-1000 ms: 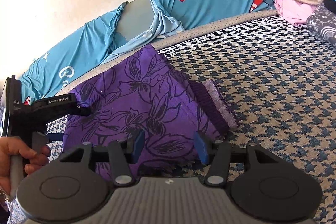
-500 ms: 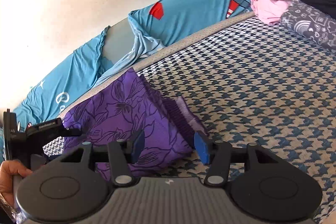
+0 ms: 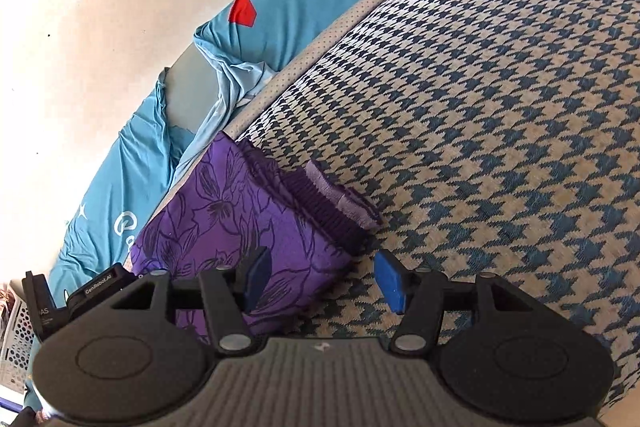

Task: Fold clothes
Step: 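Grasp the folded purple top's edges with the left and right grippers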

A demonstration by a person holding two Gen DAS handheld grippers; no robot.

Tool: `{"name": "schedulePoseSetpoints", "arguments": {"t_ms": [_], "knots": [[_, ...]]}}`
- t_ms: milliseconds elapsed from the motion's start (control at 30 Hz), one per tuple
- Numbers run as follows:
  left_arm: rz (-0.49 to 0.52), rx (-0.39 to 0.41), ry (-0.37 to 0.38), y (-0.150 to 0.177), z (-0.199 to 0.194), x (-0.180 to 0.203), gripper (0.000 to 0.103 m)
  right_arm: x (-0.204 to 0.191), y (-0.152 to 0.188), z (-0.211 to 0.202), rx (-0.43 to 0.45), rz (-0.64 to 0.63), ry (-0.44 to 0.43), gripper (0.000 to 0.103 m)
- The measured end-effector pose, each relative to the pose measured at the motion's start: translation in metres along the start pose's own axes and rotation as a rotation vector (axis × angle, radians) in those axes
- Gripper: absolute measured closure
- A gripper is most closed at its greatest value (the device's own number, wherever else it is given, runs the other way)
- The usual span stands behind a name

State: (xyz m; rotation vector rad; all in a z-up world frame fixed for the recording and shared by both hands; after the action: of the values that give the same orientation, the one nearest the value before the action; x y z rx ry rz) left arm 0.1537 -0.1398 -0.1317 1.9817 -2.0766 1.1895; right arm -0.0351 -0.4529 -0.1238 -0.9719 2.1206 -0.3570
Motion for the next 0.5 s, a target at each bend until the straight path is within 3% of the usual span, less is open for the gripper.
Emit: {"name": "schedulePoseSetpoints", "arguments": {"t_ms": [200,333,500], "knots": [[0.021,-0.022,0.064,-0.003,0.004,-0.002,0.002,0.000,0.010,0.023,-0.066,0.060,-0.017,0.047],[0.071,-0.028,0.097,-0.004,0.009,0.002,0.001,-0.003,0.010,0.035,-0.058,0.099,-0.056,0.047],[0.058,-0.010,0.144,-0.014,0.016,0.006,0.001,-0.014,0.004,0.049,-0.027,0.070,-0.083,0.046]]}}
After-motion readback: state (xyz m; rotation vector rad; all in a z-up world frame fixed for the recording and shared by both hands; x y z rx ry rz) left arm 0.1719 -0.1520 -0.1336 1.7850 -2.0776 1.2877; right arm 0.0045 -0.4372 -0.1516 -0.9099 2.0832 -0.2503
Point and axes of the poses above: each gripper's, at about its wrist camera, not at the fingertips, and z roughly the way its jaws point, x to its right, y to its underside, the point moved 9 cm from there along z, roughly the way its jaws point, and after that the axes turned 8 degrees about y, right-handed, at the moved point
